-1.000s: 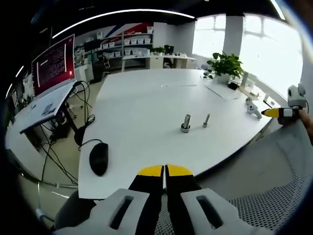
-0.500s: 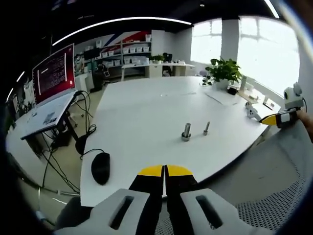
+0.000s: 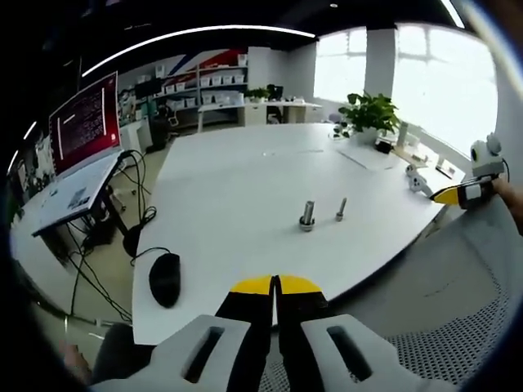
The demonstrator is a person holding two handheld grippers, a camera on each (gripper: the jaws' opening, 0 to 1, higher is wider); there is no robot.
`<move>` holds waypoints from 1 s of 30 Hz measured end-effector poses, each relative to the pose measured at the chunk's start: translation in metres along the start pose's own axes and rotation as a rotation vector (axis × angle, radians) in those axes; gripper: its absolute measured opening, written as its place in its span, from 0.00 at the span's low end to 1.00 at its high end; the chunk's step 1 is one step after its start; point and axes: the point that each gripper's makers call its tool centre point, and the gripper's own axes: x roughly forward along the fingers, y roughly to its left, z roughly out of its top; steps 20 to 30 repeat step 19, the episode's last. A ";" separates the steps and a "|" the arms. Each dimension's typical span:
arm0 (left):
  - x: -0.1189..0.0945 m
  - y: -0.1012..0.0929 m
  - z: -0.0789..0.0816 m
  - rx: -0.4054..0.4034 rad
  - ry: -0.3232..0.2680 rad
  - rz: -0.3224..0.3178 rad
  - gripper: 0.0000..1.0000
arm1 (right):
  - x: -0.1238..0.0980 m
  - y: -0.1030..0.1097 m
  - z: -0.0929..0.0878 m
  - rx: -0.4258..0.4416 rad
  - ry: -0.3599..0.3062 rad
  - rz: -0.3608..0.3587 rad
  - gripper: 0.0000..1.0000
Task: Place the washer onto the threaded stud by aligning its center hole with the stud, sliding it down to the base, and recovering from edge contact or off-axis alignment until the washer reaches the visible bottom stop.
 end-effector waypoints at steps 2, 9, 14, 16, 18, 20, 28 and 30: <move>0.000 0.000 0.000 -0.001 -0.002 0.002 0.00 | 0.000 0.000 0.000 0.002 -0.002 -0.001 0.24; -0.001 -0.001 -0.001 0.005 0.007 -0.005 0.00 | 0.000 -0.001 -0.001 0.007 0.006 -0.002 0.24; -0.001 -0.002 0.001 0.006 -0.007 -0.016 0.00 | -0.001 -0.001 0.003 0.026 -0.026 -0.002 0.25; -0.001 -0.003 0.001 0.009 -0.004 -0.018 0.00 | -0.001 -0.002 0.004 0.033 -0.034 -0.004 0.25; -0.001 -0.003 0.002 0.010 -0.007 -0.018 0.00 | -0.001 -0.001 0.004 0.032 -0.035 -0.002 0.25; -0.001 -0.003 0.001 0.010 -0.004 -0.019 0.00 | 0.000 -0.001 0.004 0.032 -0.033 -0.002 0.25; -0.001 -0.003 0.001 0.010 -0.004 -0.019 0.00 | 0.000 -0.001 0.004 0.032 -0.033 -0.002 0.25; -0.001 -0.003 0.001 0.010 -0.004 -0.019 0.00 | 0.000 -0.001 0.004 0.032 -0.033 -0.002 0.25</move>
